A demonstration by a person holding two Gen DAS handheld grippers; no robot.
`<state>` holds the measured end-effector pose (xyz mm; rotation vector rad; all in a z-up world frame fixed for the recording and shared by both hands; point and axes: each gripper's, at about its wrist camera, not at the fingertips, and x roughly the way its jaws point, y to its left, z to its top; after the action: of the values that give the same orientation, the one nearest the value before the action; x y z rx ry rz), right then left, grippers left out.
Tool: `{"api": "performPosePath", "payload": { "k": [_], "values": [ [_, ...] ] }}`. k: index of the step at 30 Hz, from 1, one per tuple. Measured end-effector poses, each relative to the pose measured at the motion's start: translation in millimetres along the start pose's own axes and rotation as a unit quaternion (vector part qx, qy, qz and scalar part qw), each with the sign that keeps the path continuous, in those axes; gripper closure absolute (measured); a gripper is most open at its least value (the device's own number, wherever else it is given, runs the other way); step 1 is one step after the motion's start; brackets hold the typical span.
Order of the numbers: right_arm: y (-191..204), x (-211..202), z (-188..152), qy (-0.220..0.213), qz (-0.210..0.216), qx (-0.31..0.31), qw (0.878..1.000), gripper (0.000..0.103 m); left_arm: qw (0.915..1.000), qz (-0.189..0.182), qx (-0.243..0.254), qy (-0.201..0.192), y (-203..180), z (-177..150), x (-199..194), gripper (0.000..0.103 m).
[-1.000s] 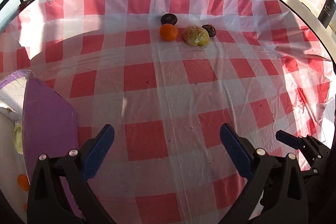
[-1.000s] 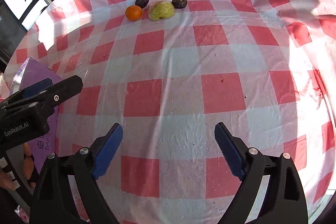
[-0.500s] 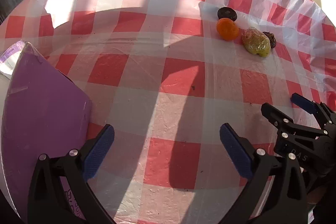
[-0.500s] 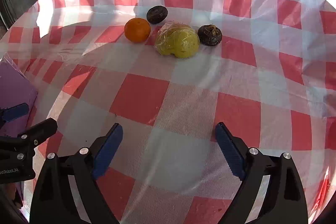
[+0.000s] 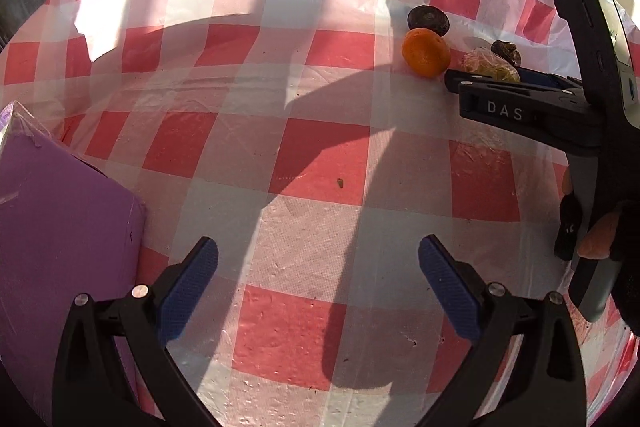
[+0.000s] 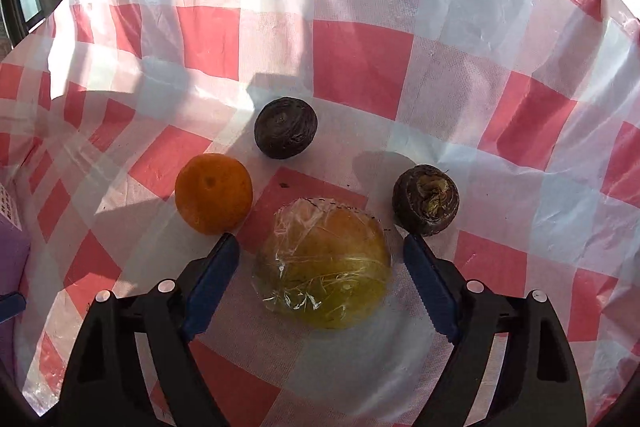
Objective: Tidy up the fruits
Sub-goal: 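Grasp the last orange with the left tool while the right tool grasps the wrapped yellow fruit, then carry the orange and wrapped yellow fruit over the white box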
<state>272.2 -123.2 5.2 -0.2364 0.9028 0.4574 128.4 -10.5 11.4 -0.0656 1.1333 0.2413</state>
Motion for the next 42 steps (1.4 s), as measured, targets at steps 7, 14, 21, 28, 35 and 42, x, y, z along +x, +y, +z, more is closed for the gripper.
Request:
{"api": "performPosePath", "payload": {
  "k": [7, 14, 21, 28, 35, 42],
  "values": [
    [-29, -31, -31, -0.006, -0.010, 0.071, 0.997, 0.041, 0.9992, -0.001, 0.038, -0.016, -29, 33, 16, 0.002],
    [-73, -77, -90, 0.008, -0.036, 0.149, 0.988, 0.041, 0.9965, -0.009, 0.075, -0.035, -63, 79, 45, 0.002],
    [-78, -97, -123, 0.017, -0.047, 0.150, 0.987, 0.041, 0.9937, -0.057, 0.074, -0.061, -73, 122, 63, 0.020],
    [-65, -100, -126, 0.013, -0.054, 0.176, 0.983, 0.041, 0.9909, -0.104, 0.070, -0.051, -75, 98, 36, 0.063],
    [-43, -113, -136, 0.017, -0.049, 0.172, 0.984, 0.041, 0.9864, -0.137, 0.088, -0.021, -64, 17, -6, 0.063],
    [-9, -123, -145, 0.031, -0.051, 0.167, 0.984, 0.041, 0.9783, -0.151, 0.142, -0.008, -29, -54, -28, 0.063]
  ]
}}
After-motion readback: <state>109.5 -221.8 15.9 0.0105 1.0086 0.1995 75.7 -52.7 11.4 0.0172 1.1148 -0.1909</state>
